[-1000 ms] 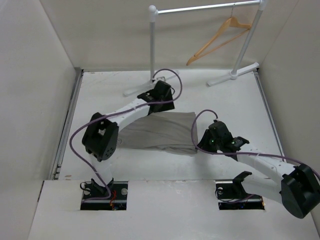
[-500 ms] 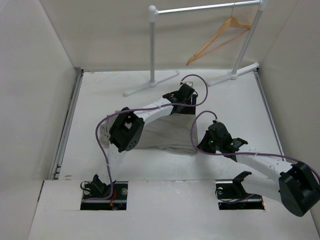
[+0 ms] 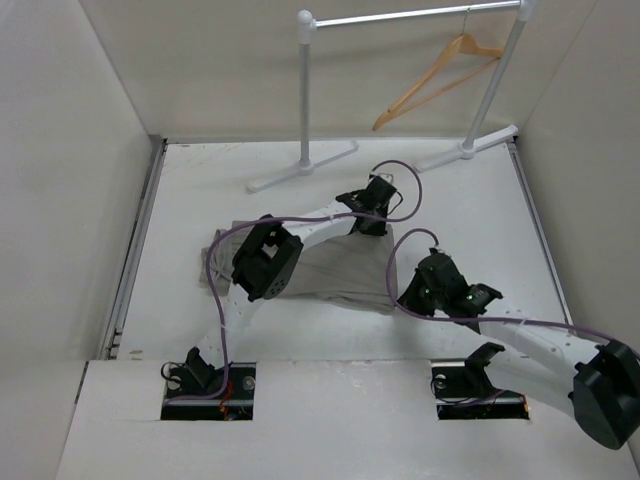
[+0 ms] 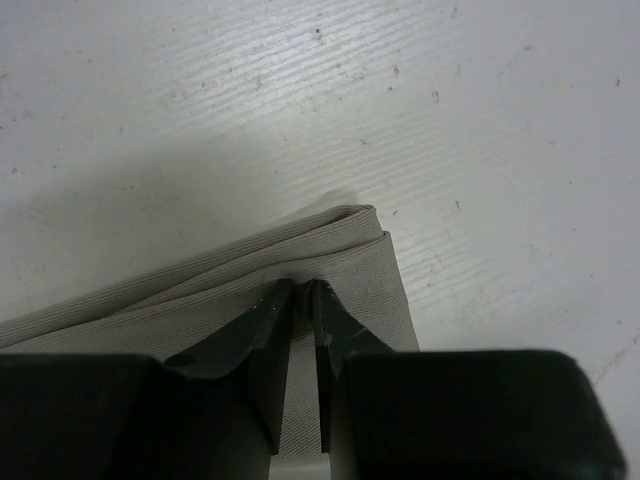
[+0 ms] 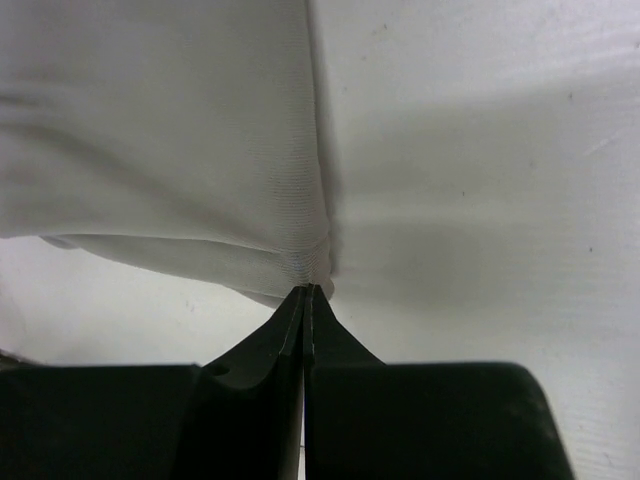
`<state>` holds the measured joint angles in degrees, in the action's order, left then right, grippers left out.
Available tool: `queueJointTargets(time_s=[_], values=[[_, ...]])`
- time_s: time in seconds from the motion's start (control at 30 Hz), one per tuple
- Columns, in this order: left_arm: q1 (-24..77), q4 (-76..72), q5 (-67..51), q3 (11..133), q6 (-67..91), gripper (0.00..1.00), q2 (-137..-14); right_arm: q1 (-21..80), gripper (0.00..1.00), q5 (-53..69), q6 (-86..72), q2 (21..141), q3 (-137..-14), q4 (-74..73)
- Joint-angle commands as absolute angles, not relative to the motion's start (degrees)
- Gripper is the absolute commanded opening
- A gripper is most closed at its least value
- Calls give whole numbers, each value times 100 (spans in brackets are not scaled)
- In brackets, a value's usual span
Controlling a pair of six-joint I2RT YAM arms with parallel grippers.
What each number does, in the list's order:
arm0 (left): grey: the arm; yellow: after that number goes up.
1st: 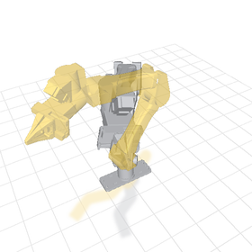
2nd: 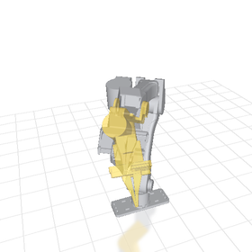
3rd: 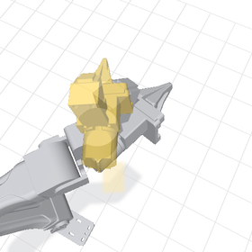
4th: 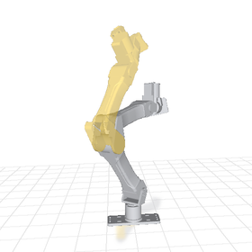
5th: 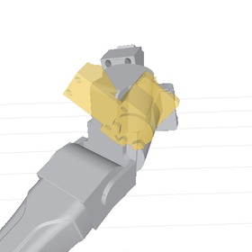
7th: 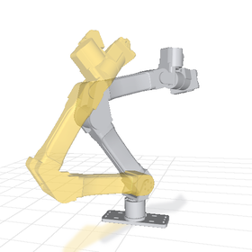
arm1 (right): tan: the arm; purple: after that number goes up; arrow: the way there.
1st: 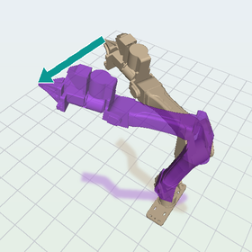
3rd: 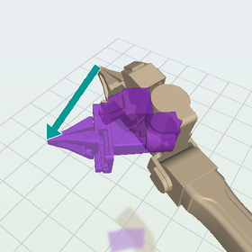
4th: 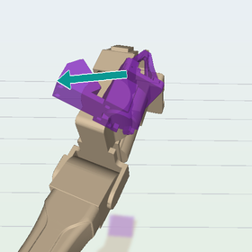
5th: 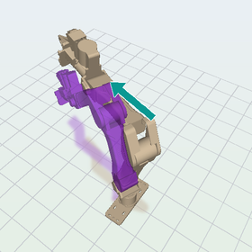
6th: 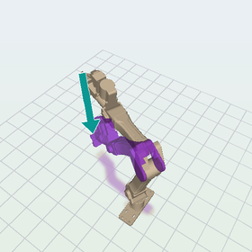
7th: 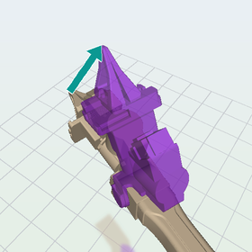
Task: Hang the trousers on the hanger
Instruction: Fold the trousers at the center of the board.
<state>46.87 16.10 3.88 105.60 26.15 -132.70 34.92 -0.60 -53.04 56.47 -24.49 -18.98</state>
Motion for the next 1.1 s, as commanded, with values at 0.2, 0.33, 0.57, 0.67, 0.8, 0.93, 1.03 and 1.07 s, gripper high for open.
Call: queueJointTargets(time_s=[0.2,0.33,0.57,0.67,0.8,0.93,1.03,1.07], values=[[4601,1565,519,10477,2786,13,-13096,3346,45,-255,-5310,5011,-2452,-2391],[4592,1547,448,10459,2839,13,-13052,2783,37,43,-5028,5062,-2557,-2075],[4610,1547,396,10468,2874,13,-13052,2623,39,132,-4772,6177,-2874,-1223],[4592,1547,343,10503,2927,14,-13069,2658,39,211,-4799,6416,-2927,-1029],[4575,1547,343,10521,2979,14,-13096,2746,29,115,-4974,6241,-2778,-1054],[4557,1547,343,10529,3015,14,-13113,2746,33,-71,-5115,5749,-2602,-1134],[4557,1547,343,10529,3023,14,-13122,2746,51,210,-5037,6089,-2601,-888],[4548,1547,343,10529,3023,14,-13122,2746,49,263,-5019,6265,-2619,-835]])
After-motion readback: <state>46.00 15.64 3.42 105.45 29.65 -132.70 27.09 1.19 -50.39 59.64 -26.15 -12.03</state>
